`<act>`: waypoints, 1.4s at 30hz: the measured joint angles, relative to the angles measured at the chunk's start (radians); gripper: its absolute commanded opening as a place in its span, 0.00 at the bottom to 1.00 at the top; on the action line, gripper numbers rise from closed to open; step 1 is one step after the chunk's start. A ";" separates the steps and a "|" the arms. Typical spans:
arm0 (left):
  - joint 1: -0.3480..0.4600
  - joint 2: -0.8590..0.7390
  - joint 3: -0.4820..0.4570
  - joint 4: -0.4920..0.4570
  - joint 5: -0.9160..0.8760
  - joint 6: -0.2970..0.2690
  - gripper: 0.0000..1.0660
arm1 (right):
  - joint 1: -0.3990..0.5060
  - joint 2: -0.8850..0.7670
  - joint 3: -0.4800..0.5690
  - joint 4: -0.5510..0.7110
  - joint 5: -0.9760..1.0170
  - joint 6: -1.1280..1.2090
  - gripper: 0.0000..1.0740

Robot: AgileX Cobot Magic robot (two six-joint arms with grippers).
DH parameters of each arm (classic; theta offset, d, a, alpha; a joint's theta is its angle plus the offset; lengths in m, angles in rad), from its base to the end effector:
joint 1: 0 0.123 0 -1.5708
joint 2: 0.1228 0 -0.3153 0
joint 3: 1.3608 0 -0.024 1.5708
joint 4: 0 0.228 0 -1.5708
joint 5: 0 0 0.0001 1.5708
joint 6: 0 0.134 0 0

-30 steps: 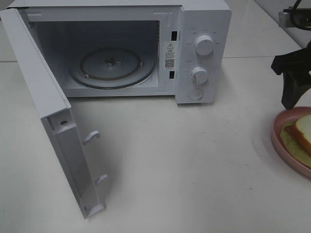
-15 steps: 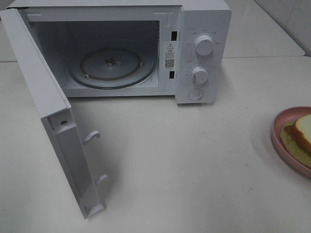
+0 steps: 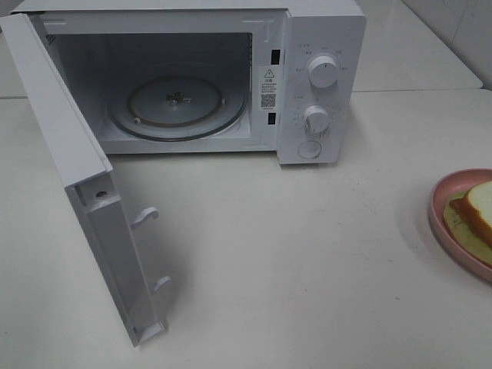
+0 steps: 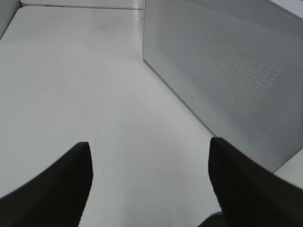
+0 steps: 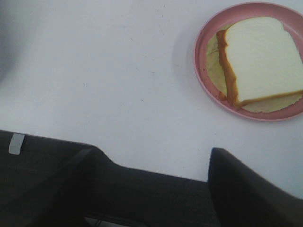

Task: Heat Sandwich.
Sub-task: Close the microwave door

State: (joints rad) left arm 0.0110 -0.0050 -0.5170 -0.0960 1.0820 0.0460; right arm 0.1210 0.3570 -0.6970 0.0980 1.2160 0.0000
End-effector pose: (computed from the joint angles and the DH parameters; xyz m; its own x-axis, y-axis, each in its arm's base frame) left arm -0.0208 -0.0116 0.2495 -0.4536 -0.0042 -0.8912 0.0648 0.9972 -0.0377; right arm 0.0104 0.0137 0.2903 -0.7091 -0.0520 -0.7032 -0.1604 0.9830 0.0890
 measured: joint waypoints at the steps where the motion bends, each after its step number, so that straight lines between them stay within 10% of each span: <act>1: 0.000 0.000 0.000 0.000 0.000 0.000 0.62 | 0.000 -0.025 0.011 -0.001 0.000 0.000 0.62; 20: 0.000 0.000 0.000 0.000 0.000 0.000 0.62 | 0.000 -0.358 0.164 -0.073 -0.140 0.000 0.62; 42: 0.000 0.000 0.000 0.000 0.000 0.000 0.62 | 0.000 -0.365 0.200 -0.074 -0.204 0.000 0.62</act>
State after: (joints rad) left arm 0.0110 -0.0050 -0.5170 -0.0960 1.0820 0.0460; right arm 0.1210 -0.0080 -0.4970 0.0240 1.0120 0.0000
